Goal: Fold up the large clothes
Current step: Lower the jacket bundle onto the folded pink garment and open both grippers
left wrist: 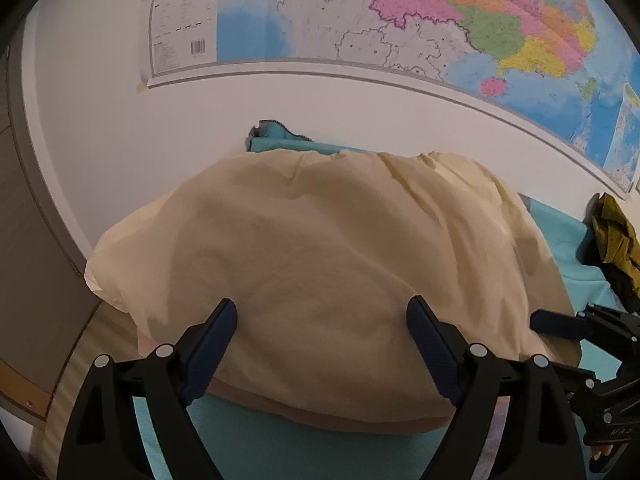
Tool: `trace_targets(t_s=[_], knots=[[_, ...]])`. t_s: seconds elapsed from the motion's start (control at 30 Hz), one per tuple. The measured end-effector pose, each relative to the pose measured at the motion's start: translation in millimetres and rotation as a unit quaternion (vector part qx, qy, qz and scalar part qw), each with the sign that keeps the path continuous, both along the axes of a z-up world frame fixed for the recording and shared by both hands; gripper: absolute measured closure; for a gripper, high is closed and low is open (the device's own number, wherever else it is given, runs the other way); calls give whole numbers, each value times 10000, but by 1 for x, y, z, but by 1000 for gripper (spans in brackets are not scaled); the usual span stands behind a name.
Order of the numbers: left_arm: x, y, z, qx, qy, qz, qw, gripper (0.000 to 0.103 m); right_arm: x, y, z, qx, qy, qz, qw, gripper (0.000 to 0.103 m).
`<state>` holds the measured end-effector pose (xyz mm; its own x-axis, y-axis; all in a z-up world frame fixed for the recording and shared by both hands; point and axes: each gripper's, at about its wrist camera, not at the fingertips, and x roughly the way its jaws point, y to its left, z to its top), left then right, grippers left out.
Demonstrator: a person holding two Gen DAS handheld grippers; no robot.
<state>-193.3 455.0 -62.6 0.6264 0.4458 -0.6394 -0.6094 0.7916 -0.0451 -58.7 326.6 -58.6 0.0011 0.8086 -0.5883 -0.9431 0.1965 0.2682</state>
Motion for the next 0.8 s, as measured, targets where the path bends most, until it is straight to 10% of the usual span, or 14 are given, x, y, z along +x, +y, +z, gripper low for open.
trace_targets(t_s=[0.8], knots=[[-75,-82,4,180,-554,574,9967,7,-45,-73,13,406,-713,-664,9944,6]])
